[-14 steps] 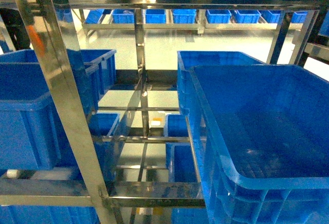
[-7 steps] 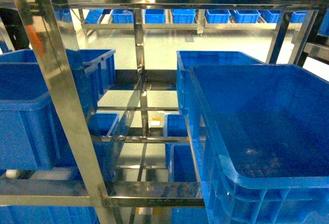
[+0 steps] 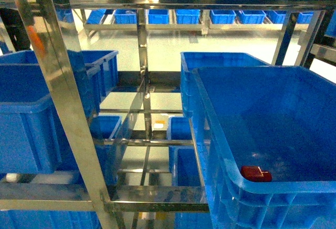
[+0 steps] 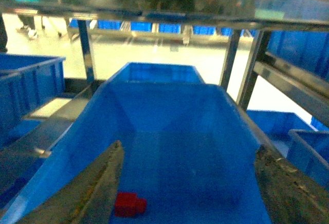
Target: Pick red block from blue box to shelf
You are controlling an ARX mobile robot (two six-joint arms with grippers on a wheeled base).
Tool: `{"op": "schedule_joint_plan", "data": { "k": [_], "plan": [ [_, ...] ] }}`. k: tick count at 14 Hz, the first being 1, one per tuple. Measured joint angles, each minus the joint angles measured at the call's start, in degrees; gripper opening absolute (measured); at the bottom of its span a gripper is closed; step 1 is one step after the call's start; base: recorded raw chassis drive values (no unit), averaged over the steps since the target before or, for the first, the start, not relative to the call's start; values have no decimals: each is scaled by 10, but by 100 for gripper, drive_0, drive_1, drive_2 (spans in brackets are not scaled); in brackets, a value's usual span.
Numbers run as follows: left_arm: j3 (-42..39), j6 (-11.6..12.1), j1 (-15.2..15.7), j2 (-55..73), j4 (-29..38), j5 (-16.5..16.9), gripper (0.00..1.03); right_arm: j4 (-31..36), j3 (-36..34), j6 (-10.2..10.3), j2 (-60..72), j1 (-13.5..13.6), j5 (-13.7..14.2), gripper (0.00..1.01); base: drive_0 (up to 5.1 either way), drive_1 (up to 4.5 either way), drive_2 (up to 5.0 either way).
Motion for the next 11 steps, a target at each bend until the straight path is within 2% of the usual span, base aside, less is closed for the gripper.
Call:
{"op": "schedule_joint_plan", "data": {
  "k": [1,4,5,6,7,8,11],
  "plan": [
    [0,0,0,0,0,0,98,-6,-4,4,-25,-17,-8,64,0,0,0],
    [0,0,0,0,0,0,98,-53,-31,10,-87,-45,-42,25,0,0,0],
    [0,0,0,0,0,0,98,-69,-33,11,-111,-73,-80,12,0,0,0],
    [0,0,0,0,0,0,98,-83,-37,12,-132,-107,-97,1,0,0,0],
    [0,0,0,0,0,0,98,-55,-53,13,-136,-111,-98,2,0,0,0],
    [0,0,0,0,0,0,98,-81,-54,13,-149,-106,-106,2,0,0,0],
    [0,0,0,0,0,0,98,-135,-54,13,-211,-107,-106,2,0,0,0]
  ]
}}
